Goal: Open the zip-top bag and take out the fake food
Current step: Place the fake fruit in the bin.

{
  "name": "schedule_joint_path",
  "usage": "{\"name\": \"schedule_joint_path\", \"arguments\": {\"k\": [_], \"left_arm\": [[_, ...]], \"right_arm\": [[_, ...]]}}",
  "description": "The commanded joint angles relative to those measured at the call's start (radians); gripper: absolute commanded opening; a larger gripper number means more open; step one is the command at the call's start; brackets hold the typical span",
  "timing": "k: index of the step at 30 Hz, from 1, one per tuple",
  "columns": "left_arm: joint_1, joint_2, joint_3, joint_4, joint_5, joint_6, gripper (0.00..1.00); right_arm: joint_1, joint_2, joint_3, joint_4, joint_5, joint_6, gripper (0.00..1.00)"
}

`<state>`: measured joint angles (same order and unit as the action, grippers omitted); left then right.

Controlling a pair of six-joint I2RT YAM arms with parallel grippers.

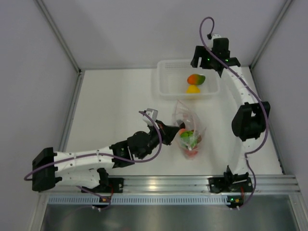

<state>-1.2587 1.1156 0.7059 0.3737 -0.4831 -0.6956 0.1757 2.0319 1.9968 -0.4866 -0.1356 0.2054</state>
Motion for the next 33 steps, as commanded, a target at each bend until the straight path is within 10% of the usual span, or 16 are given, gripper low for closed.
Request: {"name": "schedule_joint_path", "arguments": {"k": [1,14,26,33], "left_arm": [[-0.001,0.015,0.055,0.044,-0.003,0.018,0.0],[0.005,0.032,0.102,0.044,0.0,0.025,0.0],[0.007,0.041,0.115,0.045,0.005,-0.013,0.0],[0.007,0.026,0.106,0.048,0.017,-0.035,0.0]], "right_arm": [[-0.01,-0.257,-0.087,-0.013,-0.045,0.049,0.78],[0.24,-0.893,-0.541,-0.139,0.027,0.065,0.43],[0.737,-0.987,-0.632,-0.358,0.416,0.158,0.36],[0.762,-1.009,-0.702,-0.405,0.471,0.173,0.35]]}}
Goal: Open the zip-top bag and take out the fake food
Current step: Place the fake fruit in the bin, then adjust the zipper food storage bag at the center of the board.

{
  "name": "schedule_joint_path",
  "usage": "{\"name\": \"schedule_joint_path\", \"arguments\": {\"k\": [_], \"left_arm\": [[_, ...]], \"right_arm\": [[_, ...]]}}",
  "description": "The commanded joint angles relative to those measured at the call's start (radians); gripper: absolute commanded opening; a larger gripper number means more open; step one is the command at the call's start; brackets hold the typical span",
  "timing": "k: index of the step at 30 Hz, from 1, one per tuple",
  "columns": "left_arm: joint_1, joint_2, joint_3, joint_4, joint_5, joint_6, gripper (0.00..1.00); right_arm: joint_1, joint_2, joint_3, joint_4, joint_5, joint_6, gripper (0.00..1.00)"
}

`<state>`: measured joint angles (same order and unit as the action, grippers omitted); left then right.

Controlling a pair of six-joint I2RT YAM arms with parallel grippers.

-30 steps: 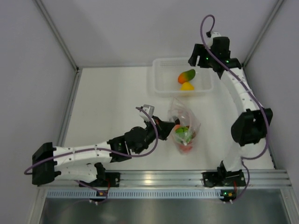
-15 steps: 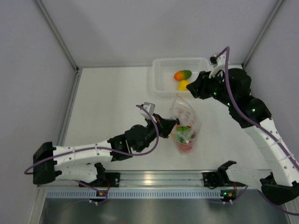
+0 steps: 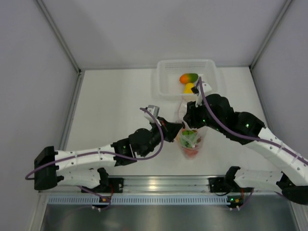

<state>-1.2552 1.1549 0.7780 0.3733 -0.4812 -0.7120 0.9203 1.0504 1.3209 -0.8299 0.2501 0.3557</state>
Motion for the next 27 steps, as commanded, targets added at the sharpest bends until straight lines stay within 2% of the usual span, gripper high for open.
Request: {"name": "schedule_joint_path", "arguments": {"k": [1,10,14,27], "left_arm": [[0.004,-0.015,0.032,0.049,0.015,-0.02,0.0],[0.004,-0.038,0.017,0.056,0.004,-0.012,0.0],[0.004,-0.032,0.017,0.065,0.015,-0.02,0.0],[0.002,-0.054,-0.032,0.121,0.056,-0.104,0.0]], "right_arm": [[0.017,-0.029,-0.035,-0.064,0.092,0.025,0.35],[0.038,-0.004,-0.127,-0.071,0.055,0.088,0.34],[0.071,0.066,-0.112,-0.147,0.106,0.101,0.37],[0.037,0.152,-0.184,-0.133,0.139,0.134,0.43]]}}
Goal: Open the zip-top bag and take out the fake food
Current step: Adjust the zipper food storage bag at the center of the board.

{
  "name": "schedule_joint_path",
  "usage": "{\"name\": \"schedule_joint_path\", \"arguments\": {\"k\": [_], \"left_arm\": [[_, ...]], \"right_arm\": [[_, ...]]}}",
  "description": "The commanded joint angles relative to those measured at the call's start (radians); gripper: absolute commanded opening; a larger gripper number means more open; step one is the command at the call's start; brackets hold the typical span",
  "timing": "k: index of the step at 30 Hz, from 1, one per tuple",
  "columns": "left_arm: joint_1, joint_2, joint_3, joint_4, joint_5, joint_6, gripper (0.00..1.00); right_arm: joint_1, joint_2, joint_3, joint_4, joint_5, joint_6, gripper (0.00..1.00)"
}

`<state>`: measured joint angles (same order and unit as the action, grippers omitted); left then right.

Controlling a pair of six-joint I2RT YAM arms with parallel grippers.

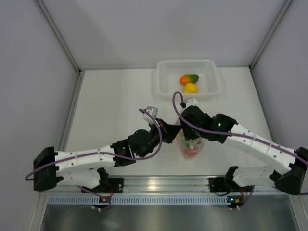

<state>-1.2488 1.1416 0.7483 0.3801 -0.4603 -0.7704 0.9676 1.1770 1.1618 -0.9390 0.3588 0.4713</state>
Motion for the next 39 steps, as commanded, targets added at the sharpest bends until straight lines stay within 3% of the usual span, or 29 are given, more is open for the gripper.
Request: {"name": "schedule_joint_path", "arguments": {"k": [1,5,12,20,24,32,39], "left_arm": [[-0.005,-0.042,-0.007,0.114,0.035,-0.049,0.0],[-0.005,-0.039,-0.02,0.123,0.048,-0.072,0.0],[-0.003,-0.002,-0.044,0.192,0.064,-0.136,0.0],[-0.008,-0.017,-0.093,0.246,0.014,-0.193,0.0],[-0.011,-0.014,-0.095,0.246,0.011,-0.182,0.0],[-0.014,0.023,-0.079,0.243,0.026,-0.141,0.0],[-0.032,0.064,-0.05,0.243,0.022,-0.044,0.0]], "right_arm": [[-0.013,0.036,-0.021,-0.033,0.043,0.023,0.45],[-0.033,0.041,-0.004,-0.078,0.126,0.036,0.45],[-0.041,-0.011,-0.033,0.019,0.126,0.093,0.41],[-0.029,-0.003,-0.122,0.028,0.063,0.138,0.38],[-0.027,-0.08,-0.169,0.115,-0.078,0.13,0.39],[-0.029,-0.085,-0.107,0.086,-0.155,0.089,0.43],[-0.029,-0.039,-0.033,-0.055,-0.192,0.036,0.45]]}}
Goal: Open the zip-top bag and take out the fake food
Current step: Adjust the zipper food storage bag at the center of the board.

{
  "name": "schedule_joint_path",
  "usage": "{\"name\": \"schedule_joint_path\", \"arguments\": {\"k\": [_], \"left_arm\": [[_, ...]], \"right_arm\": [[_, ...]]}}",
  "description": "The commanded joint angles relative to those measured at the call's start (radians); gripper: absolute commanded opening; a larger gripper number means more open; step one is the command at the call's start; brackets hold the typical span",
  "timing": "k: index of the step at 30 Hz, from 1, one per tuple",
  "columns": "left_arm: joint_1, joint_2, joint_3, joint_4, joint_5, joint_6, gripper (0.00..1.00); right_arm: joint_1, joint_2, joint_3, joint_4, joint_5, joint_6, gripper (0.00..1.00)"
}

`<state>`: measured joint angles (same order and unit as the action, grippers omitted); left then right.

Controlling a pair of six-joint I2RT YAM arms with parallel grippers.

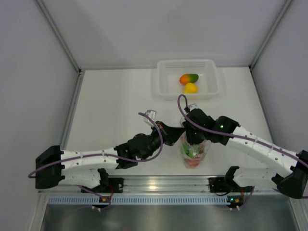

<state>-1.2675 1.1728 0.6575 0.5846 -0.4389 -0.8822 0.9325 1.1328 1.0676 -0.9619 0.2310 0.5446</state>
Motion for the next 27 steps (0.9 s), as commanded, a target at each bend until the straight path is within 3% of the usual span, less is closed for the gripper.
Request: {"name": "schedule_joint_path", "arguments": {"k": [1,10,21,27], "left_arm": [[-0.018,0.04,0.045,0.038,0.0,0.074,0.0],[-0.084,0.001,0.024,0.035,-0.106,0.133,0.0],[-0.087,0.019,0.025,0.015,-0.104,0.138,0.0],[-0.087,0.014,0.033,-0.012,-0.124,0.163,0.0]], "right_arm": [[0.006,-0.001,0.06,-0.04,-0.068,-0.037,0.45],[0.008,-0.042,-0.006,-0.005,-0.211,-0.043,0.52],[0.006,-0.031,0.025,-0.057,-0.305,-0.087,0.67],[0.006,-0.033,-0.024,-0.078,-0.364,-0.094,0.68]]}}
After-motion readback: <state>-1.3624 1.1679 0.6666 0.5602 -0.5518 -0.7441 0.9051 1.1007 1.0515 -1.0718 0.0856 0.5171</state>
